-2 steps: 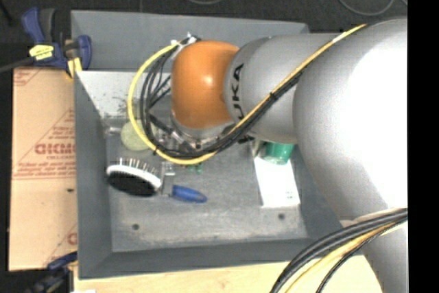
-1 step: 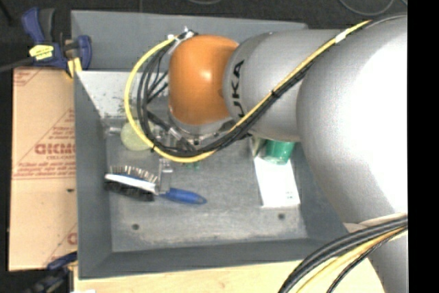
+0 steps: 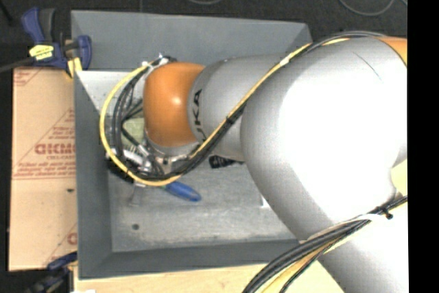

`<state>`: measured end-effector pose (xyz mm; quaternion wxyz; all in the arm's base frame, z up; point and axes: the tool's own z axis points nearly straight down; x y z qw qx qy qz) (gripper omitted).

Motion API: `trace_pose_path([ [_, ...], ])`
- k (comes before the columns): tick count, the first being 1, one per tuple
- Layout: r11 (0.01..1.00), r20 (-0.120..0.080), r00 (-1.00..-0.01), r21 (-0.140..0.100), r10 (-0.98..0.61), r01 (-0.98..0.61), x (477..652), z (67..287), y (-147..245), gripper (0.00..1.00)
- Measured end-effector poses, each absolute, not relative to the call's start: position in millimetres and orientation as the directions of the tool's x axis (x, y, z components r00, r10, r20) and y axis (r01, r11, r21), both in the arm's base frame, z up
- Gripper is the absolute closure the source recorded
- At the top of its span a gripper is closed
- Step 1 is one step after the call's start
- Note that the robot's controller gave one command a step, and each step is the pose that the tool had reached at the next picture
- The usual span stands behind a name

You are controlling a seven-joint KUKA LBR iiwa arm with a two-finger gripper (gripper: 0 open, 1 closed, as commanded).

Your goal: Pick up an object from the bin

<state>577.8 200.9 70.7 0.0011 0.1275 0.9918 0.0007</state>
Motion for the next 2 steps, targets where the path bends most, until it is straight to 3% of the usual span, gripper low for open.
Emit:
trace_pose_path([
  [1, 0.992, 0.001, -0.992, -0.001, 0.129, 0.129, 571.6, 69.8, 194.1, 1.0],
  [2, 0.992, 0.001, -0.992, -0.001, 0.129, 0.129, 571.5, 69.8, 194.1, 1.0],
])
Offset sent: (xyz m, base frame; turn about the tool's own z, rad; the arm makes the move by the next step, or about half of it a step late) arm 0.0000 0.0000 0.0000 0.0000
